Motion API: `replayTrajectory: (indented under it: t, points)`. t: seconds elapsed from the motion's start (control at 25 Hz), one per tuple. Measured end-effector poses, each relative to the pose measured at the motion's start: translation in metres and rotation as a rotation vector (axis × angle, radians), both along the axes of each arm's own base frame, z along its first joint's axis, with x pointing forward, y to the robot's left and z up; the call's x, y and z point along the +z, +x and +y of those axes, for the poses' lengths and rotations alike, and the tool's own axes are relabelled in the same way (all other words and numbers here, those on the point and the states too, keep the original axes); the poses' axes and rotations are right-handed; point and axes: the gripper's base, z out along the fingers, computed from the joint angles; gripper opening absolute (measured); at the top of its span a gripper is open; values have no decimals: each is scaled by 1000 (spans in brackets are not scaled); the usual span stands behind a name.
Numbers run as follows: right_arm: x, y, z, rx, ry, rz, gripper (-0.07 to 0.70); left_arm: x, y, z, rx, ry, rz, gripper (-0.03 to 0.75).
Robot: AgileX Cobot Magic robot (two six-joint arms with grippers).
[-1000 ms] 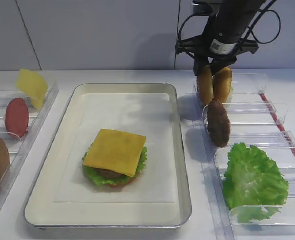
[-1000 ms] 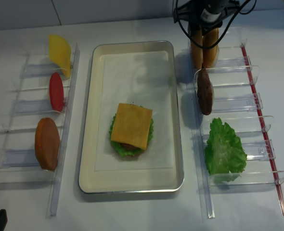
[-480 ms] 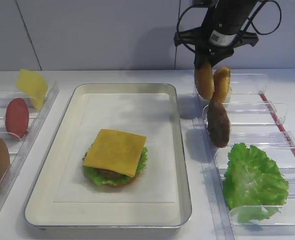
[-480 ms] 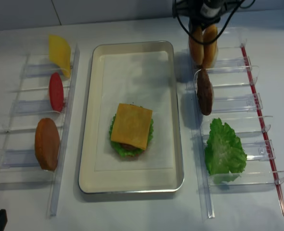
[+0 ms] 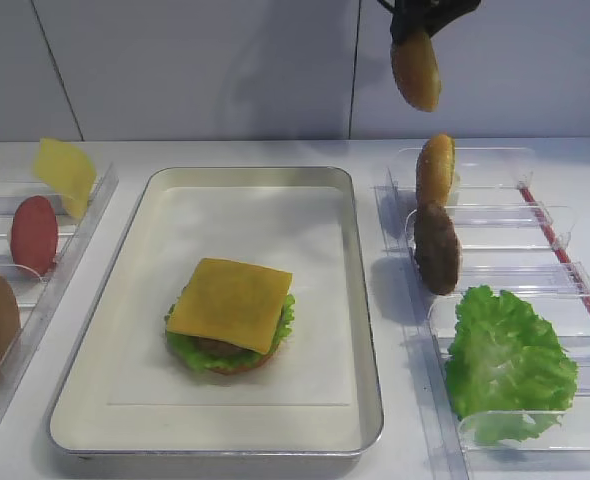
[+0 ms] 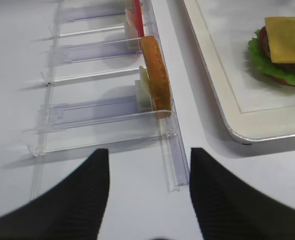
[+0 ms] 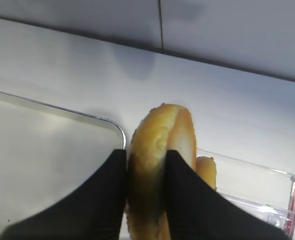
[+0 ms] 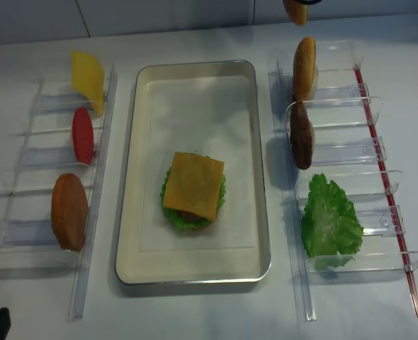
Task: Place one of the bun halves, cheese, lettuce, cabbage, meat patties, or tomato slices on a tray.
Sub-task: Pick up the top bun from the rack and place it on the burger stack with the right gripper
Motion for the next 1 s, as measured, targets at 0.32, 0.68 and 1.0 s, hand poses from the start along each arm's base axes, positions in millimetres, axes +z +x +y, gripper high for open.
replayTrajectory:
  t: [0.32,0.68,1.0]
  points:
    - [9,-8,6,83,49,3,192,0,0,0,0,0,0,359]
    - [46,-65,-23,138,74,-27,188,0,0,0,0,0,0,359]
    - [39,-138,-65,218,332,-39,185,0,0,0,0,0,0,359]
